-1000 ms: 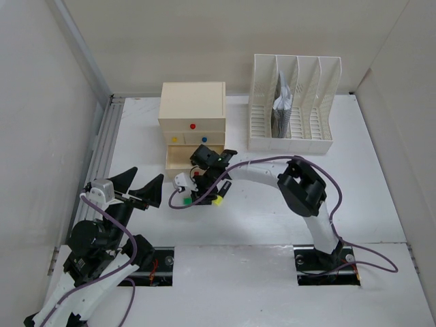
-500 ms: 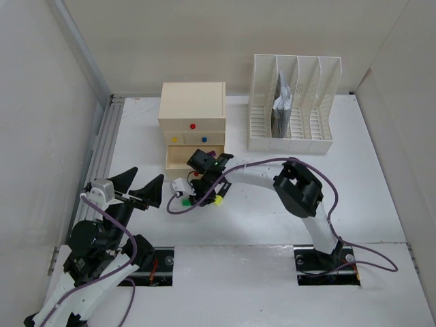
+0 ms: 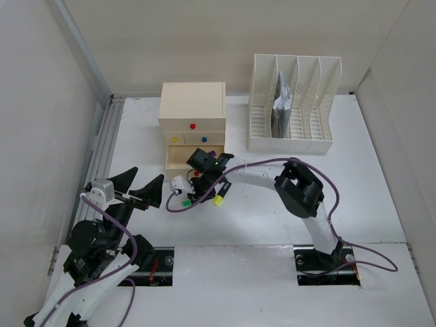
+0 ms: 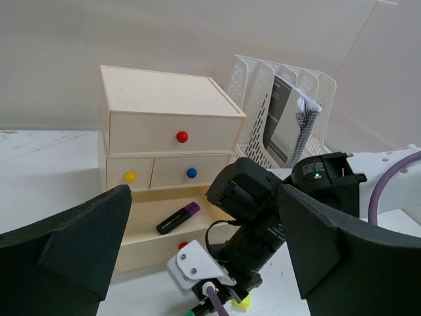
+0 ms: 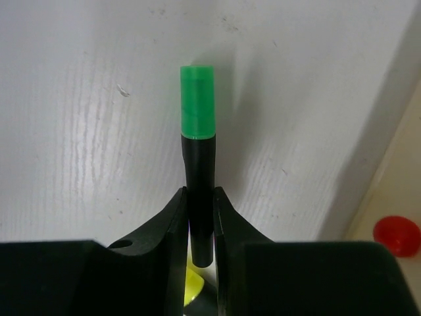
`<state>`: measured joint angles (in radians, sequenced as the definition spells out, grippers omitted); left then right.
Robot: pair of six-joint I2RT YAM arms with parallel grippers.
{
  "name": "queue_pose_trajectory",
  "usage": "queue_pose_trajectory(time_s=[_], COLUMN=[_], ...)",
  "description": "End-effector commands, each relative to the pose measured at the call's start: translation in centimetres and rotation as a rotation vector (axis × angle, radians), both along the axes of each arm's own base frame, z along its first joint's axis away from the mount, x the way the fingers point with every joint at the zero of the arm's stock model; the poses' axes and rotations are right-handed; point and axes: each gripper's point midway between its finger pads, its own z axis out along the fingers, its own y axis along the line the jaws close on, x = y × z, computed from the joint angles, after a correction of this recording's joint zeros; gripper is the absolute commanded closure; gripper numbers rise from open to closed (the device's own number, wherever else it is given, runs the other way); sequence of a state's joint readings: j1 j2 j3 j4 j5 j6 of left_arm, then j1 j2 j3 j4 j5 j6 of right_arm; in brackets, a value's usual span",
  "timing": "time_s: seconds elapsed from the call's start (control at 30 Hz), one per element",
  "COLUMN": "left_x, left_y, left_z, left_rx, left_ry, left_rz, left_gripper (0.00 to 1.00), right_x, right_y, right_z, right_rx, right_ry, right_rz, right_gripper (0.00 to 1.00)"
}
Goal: Organize the desk
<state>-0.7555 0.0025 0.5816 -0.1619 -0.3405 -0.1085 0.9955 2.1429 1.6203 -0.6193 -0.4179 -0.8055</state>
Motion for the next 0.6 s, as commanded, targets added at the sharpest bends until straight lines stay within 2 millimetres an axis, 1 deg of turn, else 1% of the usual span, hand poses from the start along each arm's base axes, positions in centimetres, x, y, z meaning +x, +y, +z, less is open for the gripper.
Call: queue_pose_trajectory(time_s=[0.0, 0.1, 0.13, 0.17, 0.2, 0.23, 0.27, 0.3, 0.33, 0.4, 0.47, 0.5, 0.53, 0.57], left_x=[-3.3, -3.3, -3.3, -3.3, -3.3, -3.3, -3.3, -3.3, -3.3, -3.3, -3.3, -3.1, -3.1, -3.1], left_y=[3.0, 3.0, 3.0, 3.0, 3.0, 3.0, 3.0, 3.0, 3.0, 3.0, 3.0, 2.8, 2.8, 2.8], left_z=[3.4, 3.4, 3.4, 3.4, 3.4, 3.4, 3.4, 3.4, 3.4, 3.4, 3.4, 3.3, 3.3, 3.3], left_rx=[-0.144, -0.144, -0.144, -0.144, -0.144, -0.144, -0.144, -0.144, -0.144, -0.144, -0.144, -0.138, -0.138, -0.138], left_ry=[-0.176, -0.176, -0.176, -0.176, -0.176, -0.176, -0.176, -0.176, -0.176, -0.176, -0.176, -0.169, -0.169, -0.169], left_rz=[-0.003, -0.003, -0.003, -0.003, -0.003, -0.003, -0.003, -0.003, -0.003, -0.003, -0.003, -0.003, -0.003, -0.003], left_gripper=[0.09, 0.09, 0.09, 0.09, 0.09, 0.09, 0.09, 0.09, 0.09, 0.09, 0.09, 0.09, 0.09, 0.09], right_x=[2.1, 3.5, 3.9, 4.4, 4.8, 4.8, 5.1, 5.3, 5.4, 6.4, 7.6, 8.7, 9.7, 10.0], right_y=[1.1, 1.3, 1.3, 1.0, 1.1, 0.8, 0.8, 0.8, 0.6, 0.0, -0.1, -0.9, -1.2, -1.4], right_z=[5.1, 8.0, 9.9, 10.4, 12.2, 12.5, 13.4, 14.7, 14.3, 15.5, 15.8, 15.5, 16.0, 15.3], right_rx=[0.090, 0.138, 0.170, 0.170, 0.208, 0.207, 0.222, 0.249, 0.243, 0.246, 0.255, 0.234, 0.247, 0.231], right_ry=[-0.127, -0.211, -0.242, -0.273, -0.306, -0.314, -0.338, -0.361, -0.361, -0.422, -0.462, -0.495, -0.514, -0.520], right_rz=[-0.065, -0.110, -0.132, -0.151, -0.162, -0.168, -0.180, -0.189, -0.202, -0.247, -0.312, -0.353, -0.395, -0.417], right_gripper=[1.00, 1.00, 1.00, 1.00, 1.00, 1.00, 1.00, 1.00, 1.00, 1.00, 1.00, 1.00, 1.00, 1.00])
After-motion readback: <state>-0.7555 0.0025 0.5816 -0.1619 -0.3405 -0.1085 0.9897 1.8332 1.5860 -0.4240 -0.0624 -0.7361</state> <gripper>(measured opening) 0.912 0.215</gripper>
